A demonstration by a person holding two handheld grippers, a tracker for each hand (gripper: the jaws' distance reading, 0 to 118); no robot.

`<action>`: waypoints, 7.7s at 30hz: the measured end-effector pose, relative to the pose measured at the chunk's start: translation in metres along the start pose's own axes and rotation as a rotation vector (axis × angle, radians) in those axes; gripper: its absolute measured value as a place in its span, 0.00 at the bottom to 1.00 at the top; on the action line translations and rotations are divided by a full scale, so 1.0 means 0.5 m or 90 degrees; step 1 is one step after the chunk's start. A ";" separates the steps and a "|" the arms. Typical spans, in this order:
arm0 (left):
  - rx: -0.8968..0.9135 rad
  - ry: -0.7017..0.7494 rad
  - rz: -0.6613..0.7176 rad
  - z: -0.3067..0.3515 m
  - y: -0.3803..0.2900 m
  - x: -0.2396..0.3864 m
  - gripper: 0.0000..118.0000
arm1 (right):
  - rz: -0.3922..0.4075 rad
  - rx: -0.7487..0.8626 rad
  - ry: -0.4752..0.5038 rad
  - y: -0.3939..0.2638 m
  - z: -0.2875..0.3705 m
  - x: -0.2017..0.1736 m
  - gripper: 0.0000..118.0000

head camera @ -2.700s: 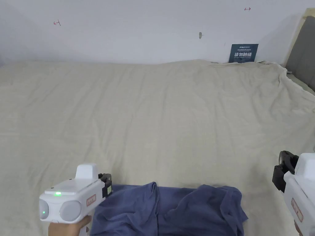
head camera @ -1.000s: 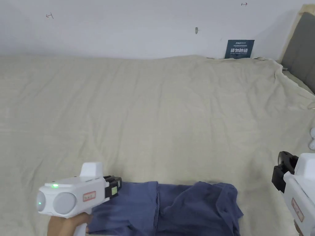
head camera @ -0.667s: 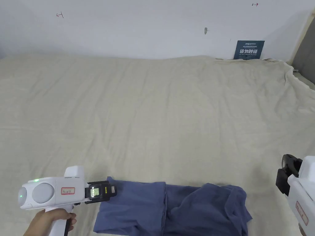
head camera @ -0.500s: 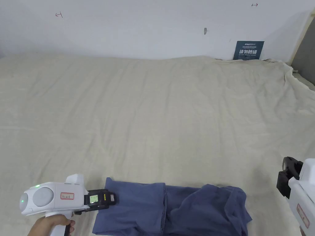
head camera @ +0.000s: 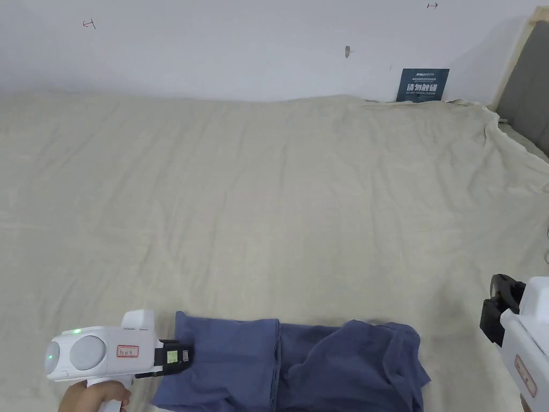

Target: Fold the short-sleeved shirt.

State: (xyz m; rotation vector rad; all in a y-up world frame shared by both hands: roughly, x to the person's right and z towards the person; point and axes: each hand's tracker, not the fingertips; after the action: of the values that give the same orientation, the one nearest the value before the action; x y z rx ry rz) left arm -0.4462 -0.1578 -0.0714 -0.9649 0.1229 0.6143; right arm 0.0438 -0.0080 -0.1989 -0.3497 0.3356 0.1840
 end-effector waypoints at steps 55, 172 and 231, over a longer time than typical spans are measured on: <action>-0.128 -0.020 -0.175 -0.131 -0.005 0.472 0.04 | -0.037 0.009 0.000 -0.021 0.009 0.067 0.00; 0.614 0.205 -0.205 0.259 -0.001 0.264 0.00 | -0.035 0.121 0.111 0.055 0.034 -0.127 0.00; -0.045 -0.028 0.003 -0.060 -0.018 0.173 0.33 | 0.015 -0.086 0.303 -0.298 -0.104 -0.359 0.00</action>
State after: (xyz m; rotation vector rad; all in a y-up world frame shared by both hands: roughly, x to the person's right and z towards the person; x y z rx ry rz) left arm -0.3650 -0.1479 -0.1135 -1.0184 0.0645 0.6472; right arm -0.1030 -0.1858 -0.1364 -0.5233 0.8006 0.1453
